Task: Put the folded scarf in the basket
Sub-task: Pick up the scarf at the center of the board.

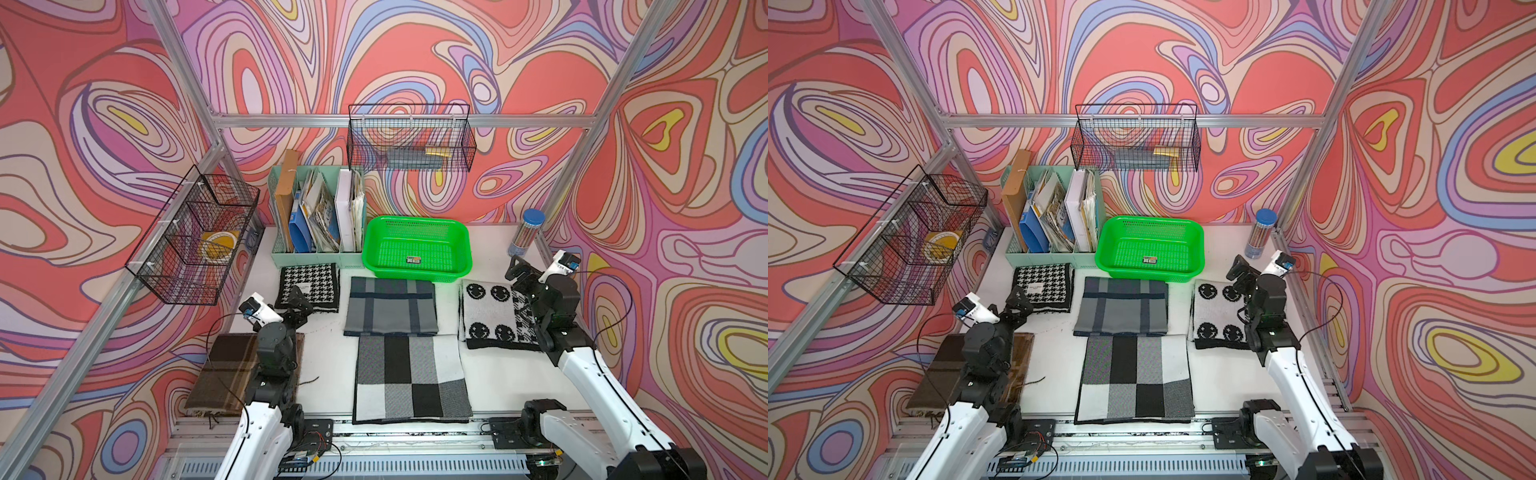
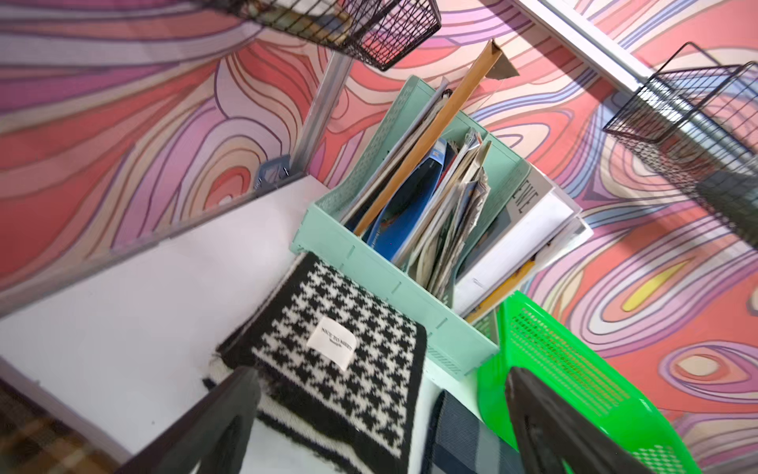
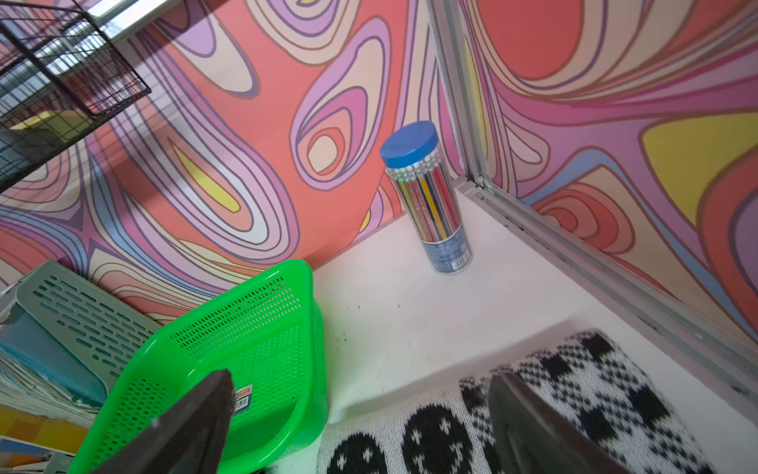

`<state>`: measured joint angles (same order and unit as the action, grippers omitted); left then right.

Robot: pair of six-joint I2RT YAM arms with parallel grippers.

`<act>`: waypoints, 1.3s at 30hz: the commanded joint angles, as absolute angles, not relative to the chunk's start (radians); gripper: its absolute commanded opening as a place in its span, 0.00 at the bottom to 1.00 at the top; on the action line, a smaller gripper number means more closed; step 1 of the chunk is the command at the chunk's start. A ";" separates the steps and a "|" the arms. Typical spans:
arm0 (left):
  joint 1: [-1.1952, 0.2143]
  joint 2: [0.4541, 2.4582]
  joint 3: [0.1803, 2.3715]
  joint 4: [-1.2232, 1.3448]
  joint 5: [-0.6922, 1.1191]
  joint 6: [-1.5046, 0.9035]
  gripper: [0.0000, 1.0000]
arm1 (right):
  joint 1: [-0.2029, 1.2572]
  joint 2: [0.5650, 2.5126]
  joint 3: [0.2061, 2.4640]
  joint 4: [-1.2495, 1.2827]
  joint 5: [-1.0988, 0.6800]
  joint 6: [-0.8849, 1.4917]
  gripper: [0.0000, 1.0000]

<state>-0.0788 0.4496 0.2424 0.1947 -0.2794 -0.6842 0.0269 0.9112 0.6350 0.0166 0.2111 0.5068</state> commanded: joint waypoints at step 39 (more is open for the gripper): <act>-0.519 0.996 0.612 -0.517 0.161 -0.861 0.89 | 0.457 1.104 0.613 -0.483 -0.320 0.671 0.80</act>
